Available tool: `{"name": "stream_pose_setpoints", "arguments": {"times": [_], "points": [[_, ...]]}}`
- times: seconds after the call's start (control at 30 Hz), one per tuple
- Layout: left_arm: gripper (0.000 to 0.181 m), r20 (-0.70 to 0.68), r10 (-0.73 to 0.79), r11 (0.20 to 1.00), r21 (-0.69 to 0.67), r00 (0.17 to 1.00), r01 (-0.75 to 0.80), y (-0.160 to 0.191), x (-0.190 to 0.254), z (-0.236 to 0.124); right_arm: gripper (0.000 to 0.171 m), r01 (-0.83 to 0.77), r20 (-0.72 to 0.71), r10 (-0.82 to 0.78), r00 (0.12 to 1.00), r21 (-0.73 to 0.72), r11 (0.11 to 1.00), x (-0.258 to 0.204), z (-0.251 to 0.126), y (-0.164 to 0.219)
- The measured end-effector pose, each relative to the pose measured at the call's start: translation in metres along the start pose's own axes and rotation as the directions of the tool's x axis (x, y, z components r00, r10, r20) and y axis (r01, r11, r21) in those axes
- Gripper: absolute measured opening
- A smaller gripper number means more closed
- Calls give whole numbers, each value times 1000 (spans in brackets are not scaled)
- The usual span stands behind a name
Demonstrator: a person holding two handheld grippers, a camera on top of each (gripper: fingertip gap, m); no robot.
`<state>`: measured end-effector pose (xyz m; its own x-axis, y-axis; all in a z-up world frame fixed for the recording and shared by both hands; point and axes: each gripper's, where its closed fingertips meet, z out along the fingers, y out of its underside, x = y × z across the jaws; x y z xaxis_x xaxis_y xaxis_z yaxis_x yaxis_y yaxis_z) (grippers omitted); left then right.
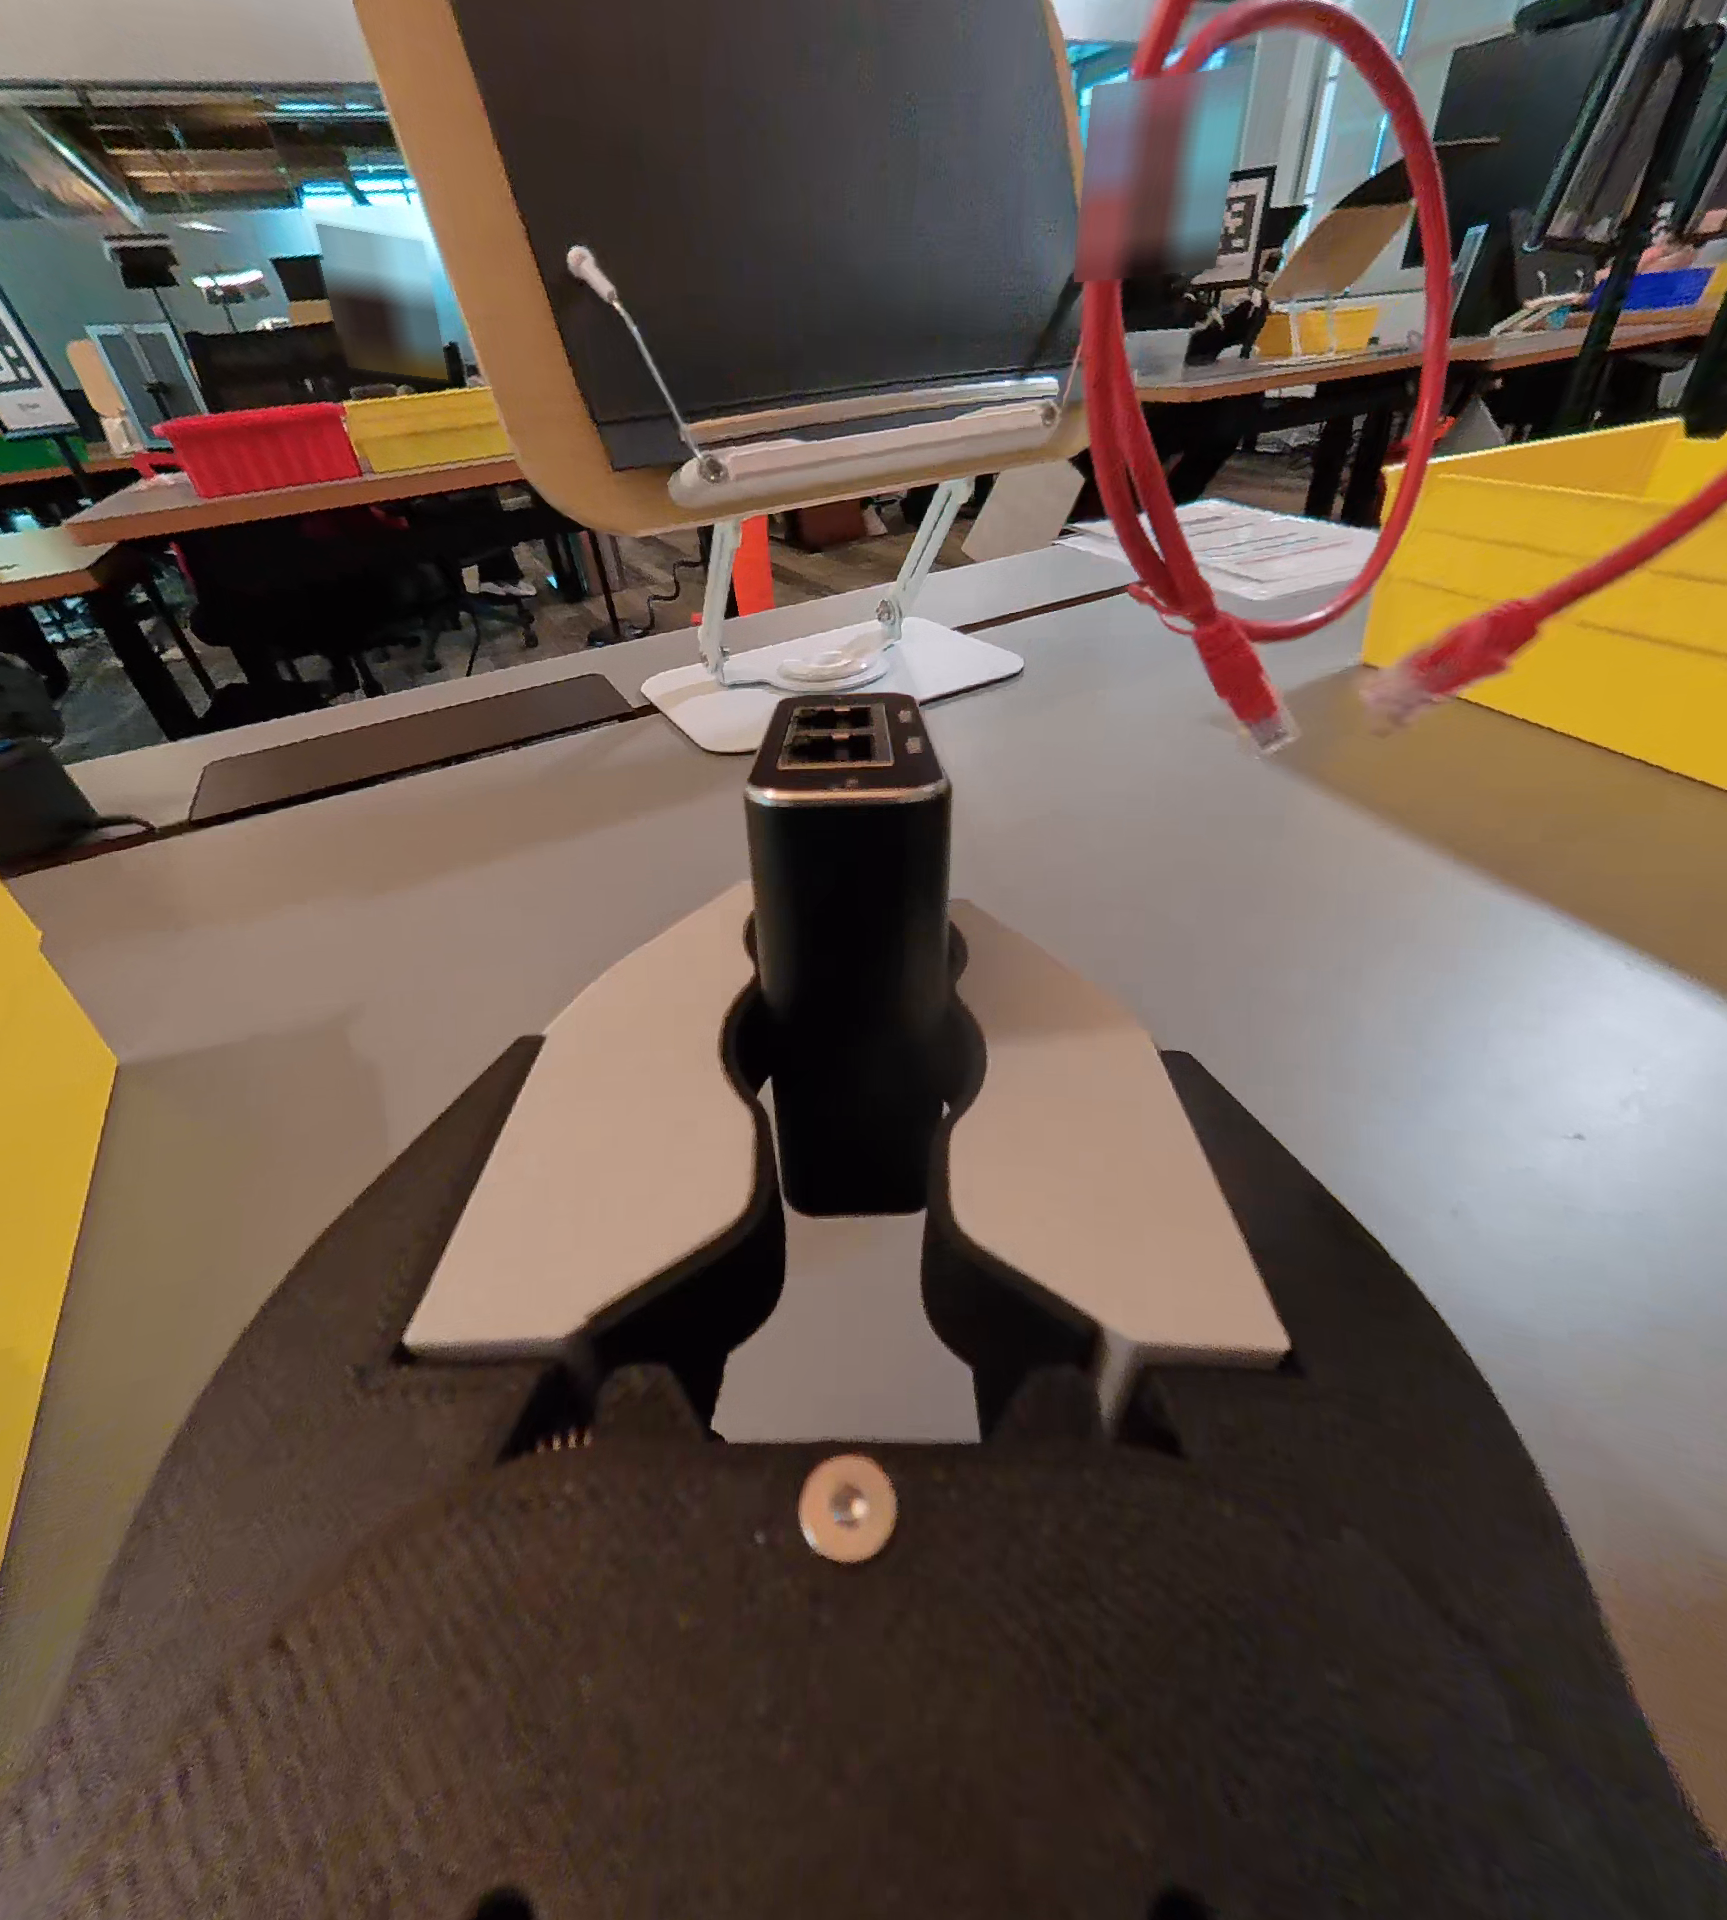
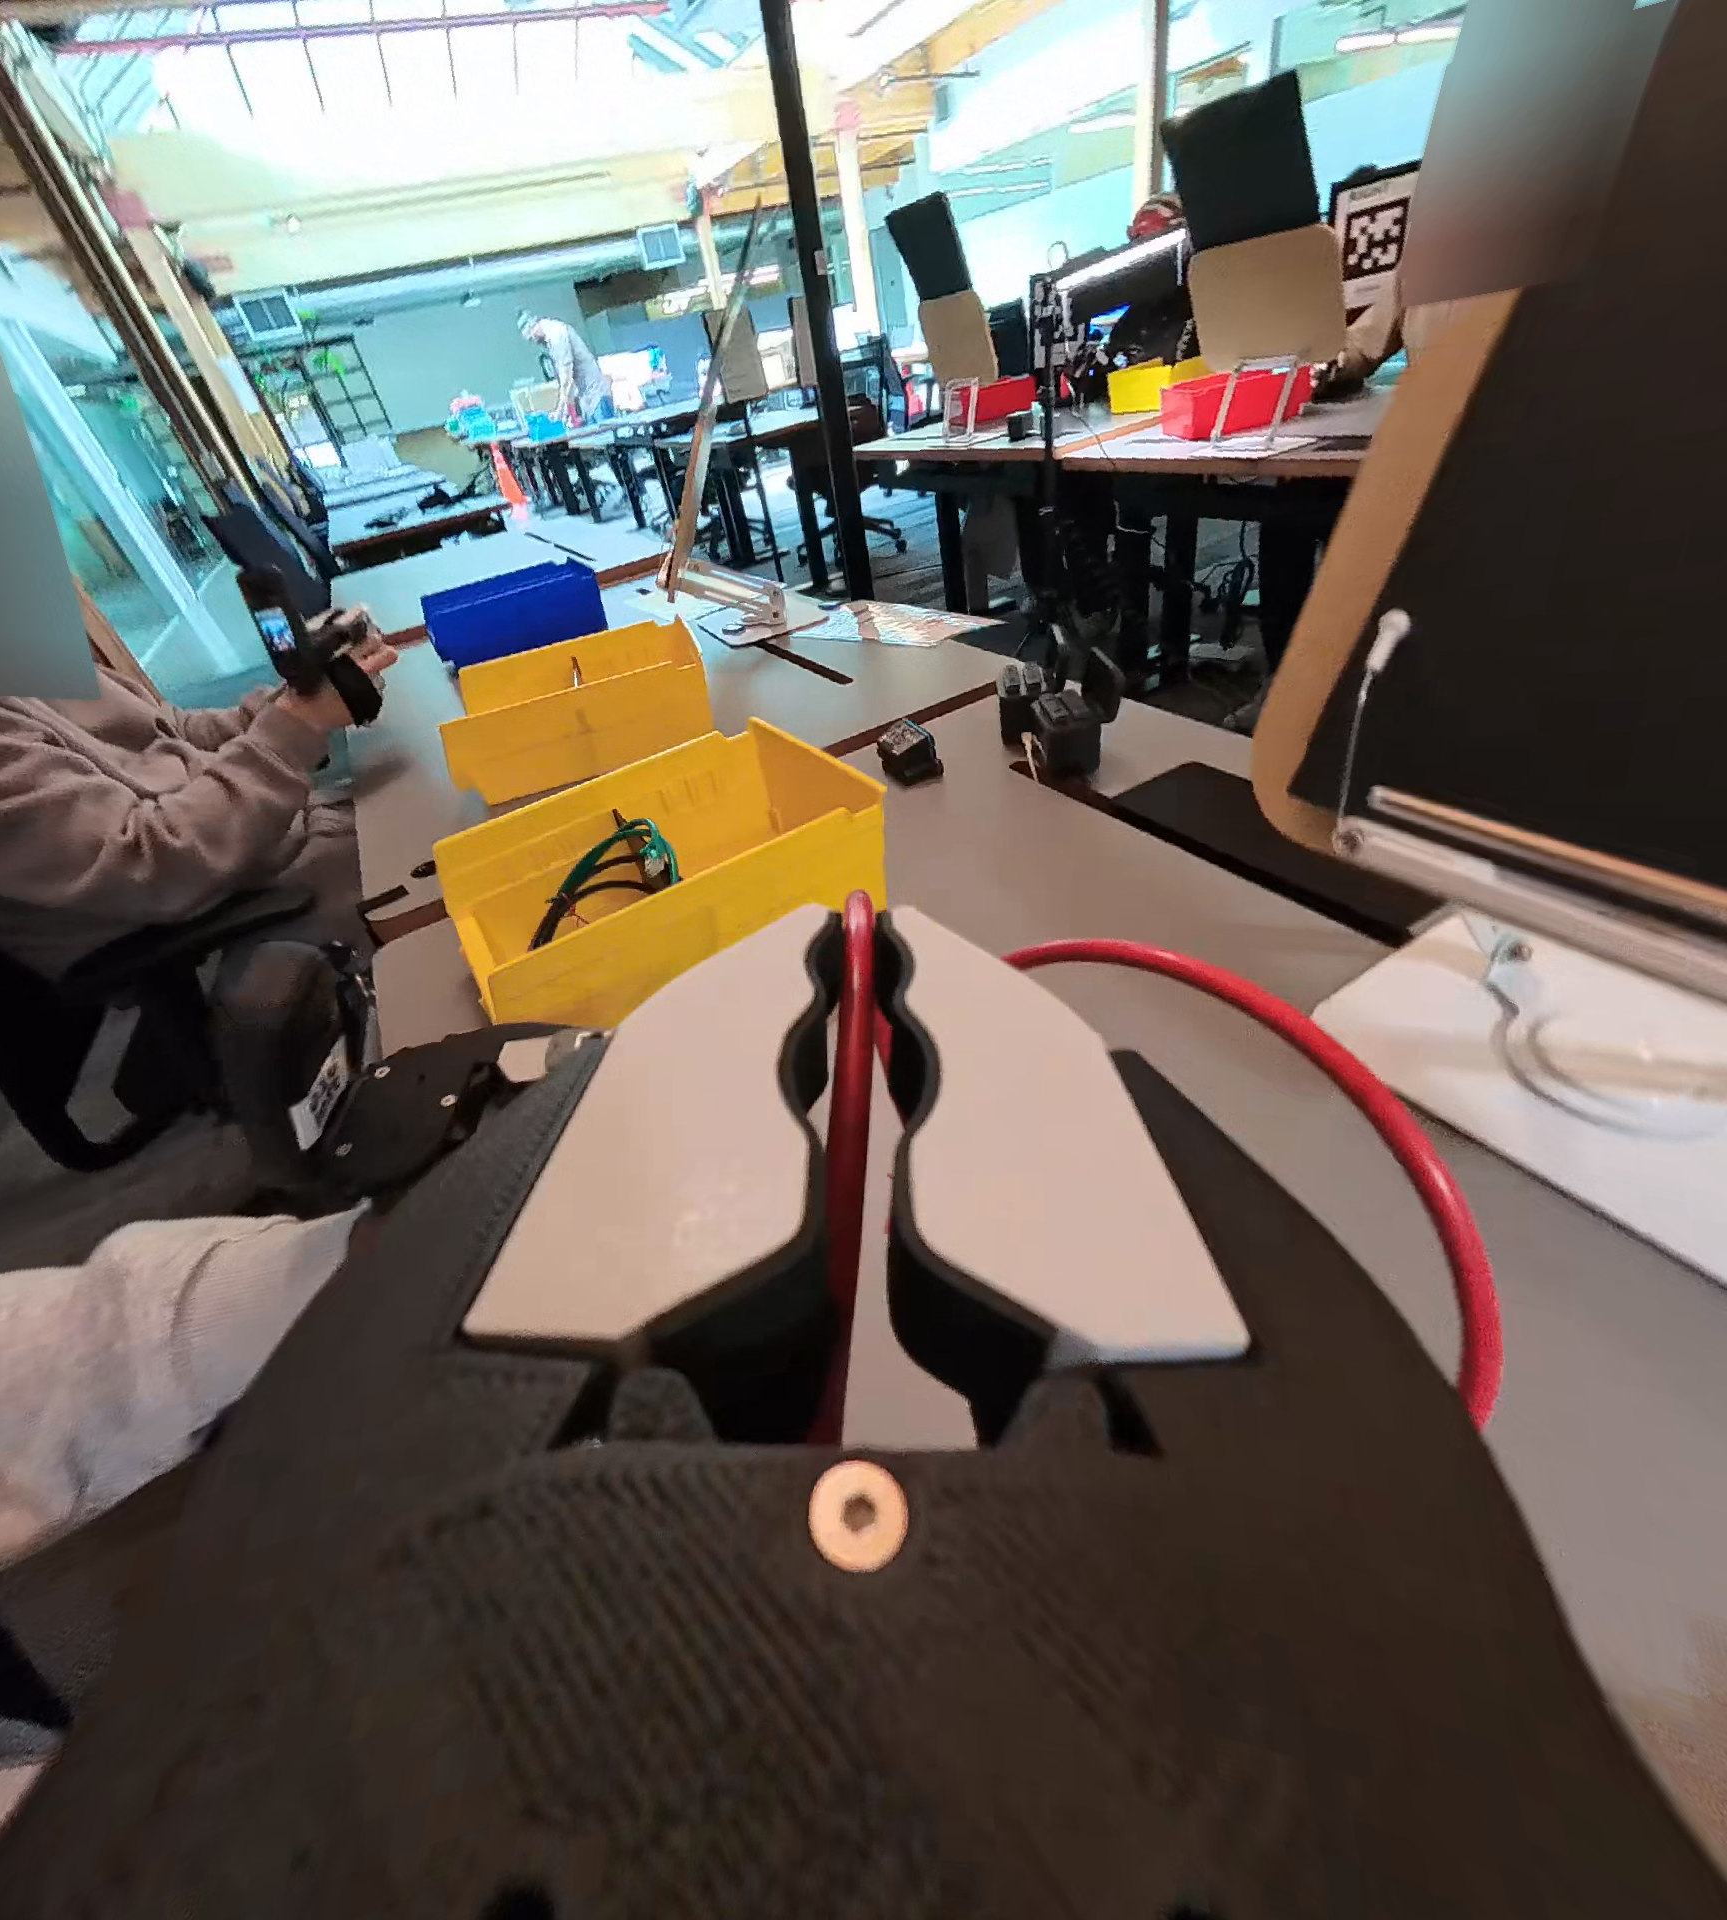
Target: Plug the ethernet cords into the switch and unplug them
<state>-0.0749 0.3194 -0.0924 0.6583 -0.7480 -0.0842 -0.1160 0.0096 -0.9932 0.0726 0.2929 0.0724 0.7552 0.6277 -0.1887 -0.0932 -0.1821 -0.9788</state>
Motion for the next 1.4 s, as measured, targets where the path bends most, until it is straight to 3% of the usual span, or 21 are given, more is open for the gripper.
{"name": "stream_pose_setpoints", "arguments": {"times": [0.17,0.37,0.5,0.63,0.77,0.9,1.27,1.4], "points": [[26,-36,56,998,12,998,-56,-5,13,11,6,-221,20,221,975,64,973,8,-33,25],[27,-114,61,998,25,992,-58,-7,27,32,7,-528,-1,529,849,59,847,41,-47,89],[27,-143,72,997,21,987,-69,-6,33,43,17,-551,-131,549,825,25,834,73,-62,134],[26,-164,85,996,25,983,-82,-6,38,47,34,-439,-187,426,885,-32,898,67,-72,146],[26,-174,100,995,13,980,-99,-4,41,50,34,-87,-226,54,973,-142,986,50,-66,147],[26,-178,97,995,7,979,-97,-2,41,50,27,212,-260,-273,926,-238,948,47,-55,162],[27,-211,148,988,-2,966,-152,1,53,52,23,411,-38,-450,892,-345,844,37,-38,205],[27,-229,190,981,-4,955,-196,3,62,52,21,520,62,-549,833,-427,740,38,-25,224]]}}
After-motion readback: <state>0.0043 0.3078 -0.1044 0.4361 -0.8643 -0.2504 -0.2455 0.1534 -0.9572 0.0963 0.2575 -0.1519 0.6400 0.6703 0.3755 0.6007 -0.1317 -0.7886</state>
